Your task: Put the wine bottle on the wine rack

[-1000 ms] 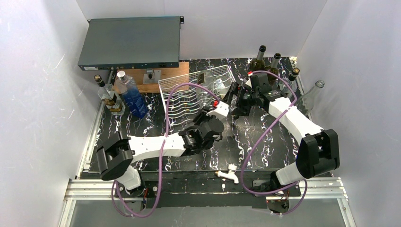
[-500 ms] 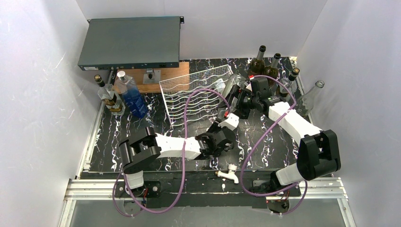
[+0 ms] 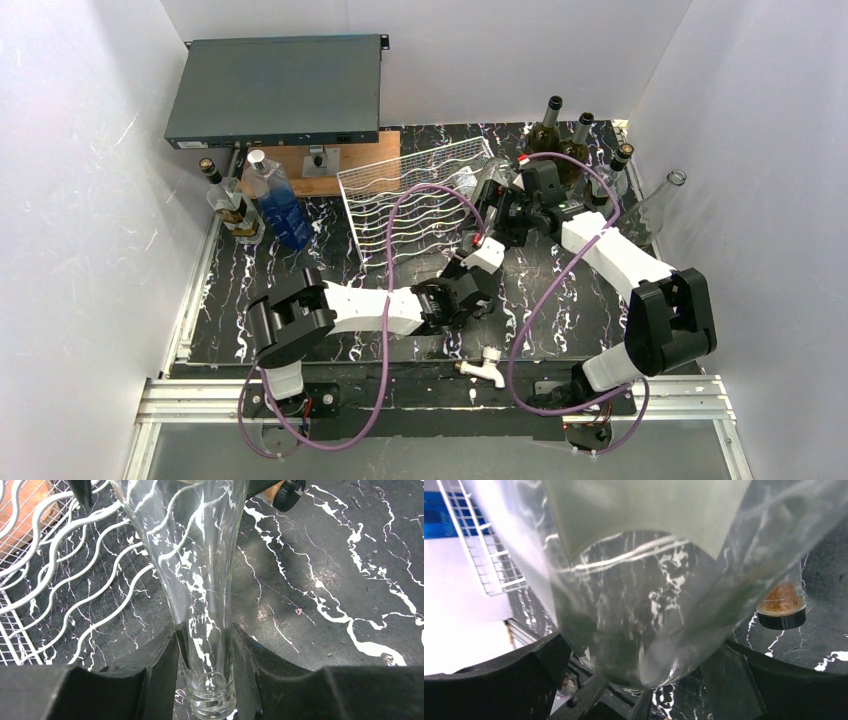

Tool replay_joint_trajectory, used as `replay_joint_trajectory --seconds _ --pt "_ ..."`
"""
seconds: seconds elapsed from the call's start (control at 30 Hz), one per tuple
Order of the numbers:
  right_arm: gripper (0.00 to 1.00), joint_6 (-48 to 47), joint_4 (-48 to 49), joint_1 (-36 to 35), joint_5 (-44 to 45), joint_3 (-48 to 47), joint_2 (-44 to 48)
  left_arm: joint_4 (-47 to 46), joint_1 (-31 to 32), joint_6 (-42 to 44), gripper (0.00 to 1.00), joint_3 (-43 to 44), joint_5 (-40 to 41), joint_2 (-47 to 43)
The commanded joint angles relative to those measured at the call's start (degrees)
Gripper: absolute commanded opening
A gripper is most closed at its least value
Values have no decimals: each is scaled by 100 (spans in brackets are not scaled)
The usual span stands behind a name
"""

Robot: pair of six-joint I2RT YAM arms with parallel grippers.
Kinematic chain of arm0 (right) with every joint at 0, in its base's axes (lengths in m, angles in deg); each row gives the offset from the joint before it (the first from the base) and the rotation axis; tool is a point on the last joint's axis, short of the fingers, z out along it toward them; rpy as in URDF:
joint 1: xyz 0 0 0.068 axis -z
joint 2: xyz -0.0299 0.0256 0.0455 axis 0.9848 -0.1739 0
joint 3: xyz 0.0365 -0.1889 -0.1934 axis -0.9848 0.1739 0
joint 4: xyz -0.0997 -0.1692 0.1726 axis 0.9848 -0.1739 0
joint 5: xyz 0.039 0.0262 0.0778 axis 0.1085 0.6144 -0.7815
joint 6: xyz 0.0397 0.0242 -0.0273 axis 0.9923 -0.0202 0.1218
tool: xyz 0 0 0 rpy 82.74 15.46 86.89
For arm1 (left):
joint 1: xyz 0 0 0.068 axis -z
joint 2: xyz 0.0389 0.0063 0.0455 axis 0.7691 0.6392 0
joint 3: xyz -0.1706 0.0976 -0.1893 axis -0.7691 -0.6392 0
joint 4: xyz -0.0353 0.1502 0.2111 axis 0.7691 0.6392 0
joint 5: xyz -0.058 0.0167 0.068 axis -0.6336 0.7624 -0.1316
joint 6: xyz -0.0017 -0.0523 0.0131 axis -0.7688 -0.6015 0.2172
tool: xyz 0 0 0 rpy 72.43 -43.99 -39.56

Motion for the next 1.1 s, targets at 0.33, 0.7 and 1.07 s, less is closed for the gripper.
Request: replay_joint_trajectory --seconds 0.33,0.7,1.07 --pt "31 -950 978 -867 1540 -95 321 441 80 -400 0 231 -1446 -1230" --pt "1 -1348 1036 -876 596 -165 181 2239 67 -670 98 964 -2061 -1786" --pt "1 -1404 892 -942 145 767 872 4881 -514 -1900 98 1198 -2174 -3860"
